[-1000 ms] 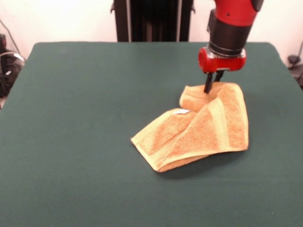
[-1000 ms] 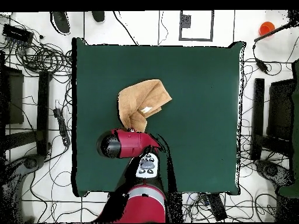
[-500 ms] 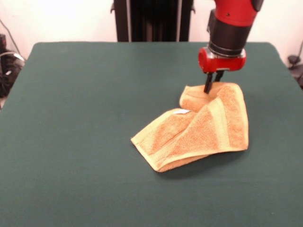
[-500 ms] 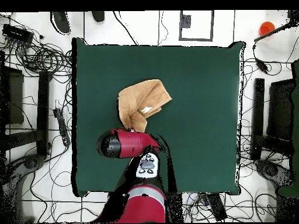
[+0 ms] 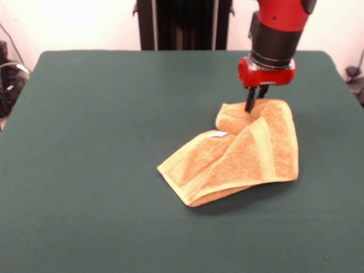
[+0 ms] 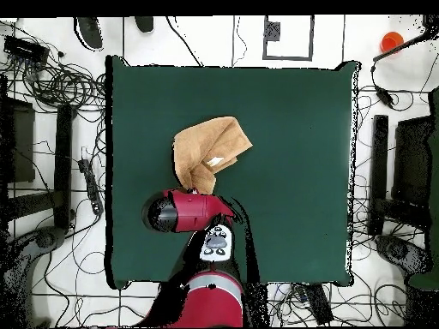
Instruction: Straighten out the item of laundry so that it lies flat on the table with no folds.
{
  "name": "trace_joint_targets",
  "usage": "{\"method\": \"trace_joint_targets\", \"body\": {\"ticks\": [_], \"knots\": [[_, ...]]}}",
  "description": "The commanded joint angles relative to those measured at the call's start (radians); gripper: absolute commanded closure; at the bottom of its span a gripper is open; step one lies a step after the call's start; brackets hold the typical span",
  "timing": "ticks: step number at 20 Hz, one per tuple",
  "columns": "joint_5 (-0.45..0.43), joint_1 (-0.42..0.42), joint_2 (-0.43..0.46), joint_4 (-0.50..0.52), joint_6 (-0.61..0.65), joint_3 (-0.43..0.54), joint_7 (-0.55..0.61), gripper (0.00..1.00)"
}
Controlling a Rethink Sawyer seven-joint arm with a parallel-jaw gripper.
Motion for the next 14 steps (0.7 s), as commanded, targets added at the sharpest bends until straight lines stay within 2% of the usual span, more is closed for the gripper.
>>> {"method": "trace_joint_targets", "body": {"ticks": [1, 5, 14], "knots": [[0.029, 0.026, -0.002, 0.026, 0.013, 0.030, 0.208, 1.00], [0.026, 0.033, -0.019, 0.059, 0.023, 0.014, 0.216, 1.00], [-0.021, 0.040, -0.040, 0.156, -0.076, -0.008, 0.215, 1.00]]}}
